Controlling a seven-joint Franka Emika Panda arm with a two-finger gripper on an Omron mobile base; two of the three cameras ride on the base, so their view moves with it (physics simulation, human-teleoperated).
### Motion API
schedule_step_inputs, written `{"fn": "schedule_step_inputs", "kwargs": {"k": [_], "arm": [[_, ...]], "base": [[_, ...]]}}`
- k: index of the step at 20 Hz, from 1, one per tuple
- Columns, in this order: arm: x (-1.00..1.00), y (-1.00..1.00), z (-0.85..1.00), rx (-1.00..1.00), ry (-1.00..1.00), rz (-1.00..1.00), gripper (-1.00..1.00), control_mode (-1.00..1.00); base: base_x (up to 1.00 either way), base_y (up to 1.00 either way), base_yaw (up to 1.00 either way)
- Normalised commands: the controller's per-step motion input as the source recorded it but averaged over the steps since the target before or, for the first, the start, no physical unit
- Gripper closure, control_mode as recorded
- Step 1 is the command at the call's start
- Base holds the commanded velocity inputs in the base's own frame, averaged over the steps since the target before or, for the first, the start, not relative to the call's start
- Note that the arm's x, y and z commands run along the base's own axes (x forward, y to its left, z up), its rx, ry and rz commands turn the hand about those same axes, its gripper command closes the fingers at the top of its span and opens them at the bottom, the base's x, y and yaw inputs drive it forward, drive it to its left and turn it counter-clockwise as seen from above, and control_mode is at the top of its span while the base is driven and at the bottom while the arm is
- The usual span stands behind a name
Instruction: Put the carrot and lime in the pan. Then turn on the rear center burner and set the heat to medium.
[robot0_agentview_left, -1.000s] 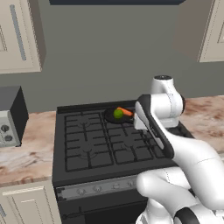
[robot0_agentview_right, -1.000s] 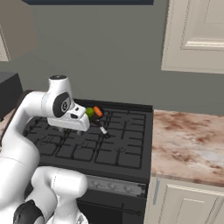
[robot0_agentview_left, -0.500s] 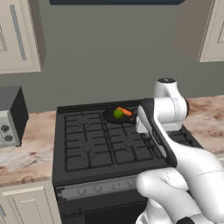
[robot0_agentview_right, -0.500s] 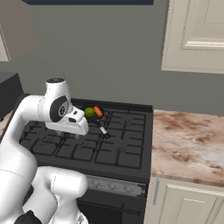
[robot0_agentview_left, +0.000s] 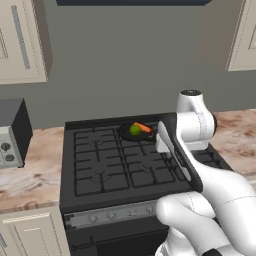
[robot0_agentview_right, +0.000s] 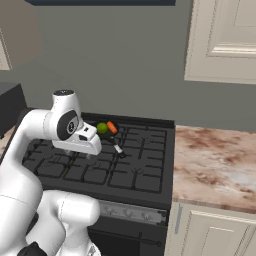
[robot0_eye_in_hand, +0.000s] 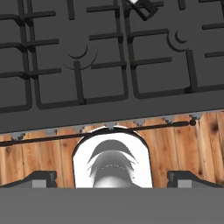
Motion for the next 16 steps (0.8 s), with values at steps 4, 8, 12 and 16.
{"fn": "schedule_step_inputs", "kwargs": {"k": [4, 8, 12, 16], "arm": [[-0.07, 0.01, -0.03, 0.00, 0.02, 0.00, -1.00, 1.00], [0.00, 0.00, 0.00, 0.00, 0.00, 0.00, -1.00, 1.00], [0.00, 0.00, 0.00, 0.00, 0.00, 0.00, -1.00, 1.00], [0.00, 0.00, 0.00, 0.00, 0.00, 0.00, -1.00, 1.00]], "base": [[0.00, 0.00, 0.00], [-0.03, 0.00, 0.00], [-0.12, 0.01, 0.00], [-0.22, 0.19, 0.00]]}}
